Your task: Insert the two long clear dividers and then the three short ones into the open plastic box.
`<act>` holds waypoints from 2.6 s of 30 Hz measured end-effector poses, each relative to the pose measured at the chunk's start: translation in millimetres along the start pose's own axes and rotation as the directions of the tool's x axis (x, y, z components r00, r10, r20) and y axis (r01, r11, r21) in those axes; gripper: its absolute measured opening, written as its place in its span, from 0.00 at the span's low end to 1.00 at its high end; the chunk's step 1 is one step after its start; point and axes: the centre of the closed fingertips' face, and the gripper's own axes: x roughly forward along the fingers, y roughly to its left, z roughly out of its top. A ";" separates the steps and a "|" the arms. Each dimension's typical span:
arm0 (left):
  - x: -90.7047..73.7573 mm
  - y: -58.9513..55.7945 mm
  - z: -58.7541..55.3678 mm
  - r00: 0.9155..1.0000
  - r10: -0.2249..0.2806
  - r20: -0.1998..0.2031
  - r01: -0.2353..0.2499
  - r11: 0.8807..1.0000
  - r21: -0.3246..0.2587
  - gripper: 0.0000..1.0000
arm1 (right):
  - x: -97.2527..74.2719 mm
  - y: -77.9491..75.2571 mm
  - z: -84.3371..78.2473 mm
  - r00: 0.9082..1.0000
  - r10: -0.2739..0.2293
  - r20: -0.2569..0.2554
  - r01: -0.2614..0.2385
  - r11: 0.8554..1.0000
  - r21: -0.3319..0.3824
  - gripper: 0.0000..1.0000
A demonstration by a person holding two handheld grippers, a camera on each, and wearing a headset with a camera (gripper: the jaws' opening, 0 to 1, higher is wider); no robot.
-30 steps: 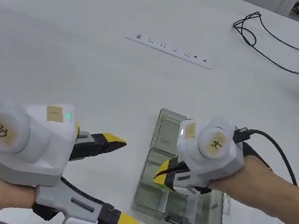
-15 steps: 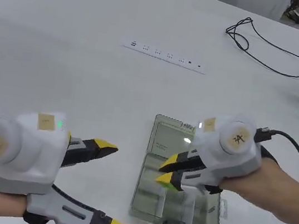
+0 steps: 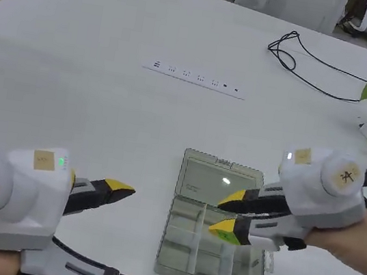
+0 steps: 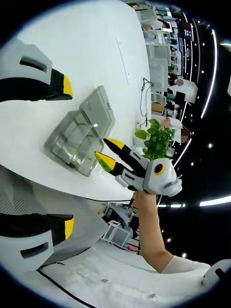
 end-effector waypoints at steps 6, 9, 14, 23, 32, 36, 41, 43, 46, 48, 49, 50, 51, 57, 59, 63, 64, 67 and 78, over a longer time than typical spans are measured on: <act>-0.5 -1.8 0.5 1.000 0.000 -0.002 0.000 1.000 0.004 1.00 | -19.2 -4.1 -18.1 1.000 -0.020 -0.019 0.020 1.000 0.007 0.32; -0.7 -2.6 0.5 1.000 -0.001 -0.004 0.001 1.000 0.007 1.00 | -28.5 -6.6 -26.7 0.999 -0.032 -0.028 0.032 0.999 0.012 0.34; -1.3 -3.3 0.1 1.000 -0.002 -0.007 0.002 1.000 0.009 1.00 | -42.4 -9.6 -48.0 0.997 -0.049 -0.063 0.050 0.999 0.014 0.39; -0.2 -3.7 0.3 1.000 -0.006 -0.007 0.006 1.000 0.004 1.00 | -58.9 -13.0 -96.1 0.986 -0.064 -0.156 0.067 0.998 0.014 0.44; 1.9 -3.4 2.7 1.000 -0.007 -0.001 0.007 1.000 0.000 1.00 | -68.4 -24.8 -141.0 0.962 -0.069 -0.264 0.077 0.997 0.018 0.45; 2.3 -2.8 2.4 1.000 -0.007 -0.003 0.007 1.000 -0.003 1.00 | -72.0 -30.6 -161.3 0.936 -0.071 -0.344 0.062 0.997 -0.039 0.46; 3.2 -2.1 1.0 1.000 -0.006 -0.008 0.006 1.000 -0.007 1.00 | -69.2 -40.4 -184.0 0.910 -0.067 -0.409 0.035 0.996 -0.085 0.45; 3.6 -1.8 1.7 1.000 -0.005 -0.005 0.005 1.000 -0.011 1.00 | -67.4 -40.8 -188.8 0.899 -0.067 -0.433 0.022 0.994 -0.108 0.45; 4.2 -1.1 1.8 1.000 -0.004 -0.006 0.004 1.000 -0.012 1.00 | -64.0 -47.1 -199.2 0.889 -0.062 -0.454 0.006 0.992 -0.125 0.45; 4.5 -0.9 1.7 1.000 -0.005 -0.007 0.005 1.000 -0.014 1.00 | -66.9 -49.9 -200.6 0.881 -0.062 -0.469 -0.004 0.990 -0.139 0.44; 4.6 -0.8 1.8 1.000 -0.006 -0.007 0.006 1.000 -0.015 1.00 | -65.7 -50.5 -202.9 0.878 -0.060 -0.475 -0.009 0.990 -0.143 0.44; 4.6 -0.7 1.8 1.000 -0.006 -0.006 0.006 1.000 -0.015 1.00 | -65.5 -50.8 -203.5 0.877 -0.060 -0.476 -0.010 0.990 -0.144 0.44; 4.7 -0.4 2.0 1.000 -0.006 -0.006 0.006 1.000 -0.016 1.00 | -64.3 -51.5 -204.8 0.876 -0.059 -0.479 -0.015 0.989 -0.148 0.43; 5.1 0.8 2.6 1.000 -0.006 -0.004 0.006 1.000 -0.019 1.00 | -61.4 -52.7 -211.1 0.865 -0.059 -0.499 -0.027 0.986 -0.163 0.42; 5.3 0.9 2.9 1.000 -0.006 -0.003 0.006 1.000 -0.019 1.00 | -61.8 -54.1 -210.3 0.867 -0.059 -0.495 -0.024 0.987 -0.158 0.41; 5.7 1.4 3.1 1.000 -0.006 -0.003 0.006 1.000 -0.020 1.00 | -61.7 -54.1 -210.6 0.866 -0.062 -0.496 -0.023 0.986 -0.163 0.40; 5.7 1.6 3.1 1.000 -0.006 -0.003 0.006 1.000 -0.020 1.00 | -61.6 -53.6 -210.4 0.865 -0.061 -0.497 -0.026 0.986 -0.166 0.38; 5.9 1.4 3.4 1.000 -0.008 -0.002 0.008 1.000 -0.019 1.00 | -61.1 -53.3 -211.0 0.863 -0.061 -0.501 -0.033 0.984 -0.176 0.34; 5.0 -0.3 3.2 1.000 -0.009 -0.004 0.009 1.000 -0.014 1.00 | -60.4 -53.9 -212.1 0.859 -0.068 -0.508 -0.024 0.985 -0.173 0.33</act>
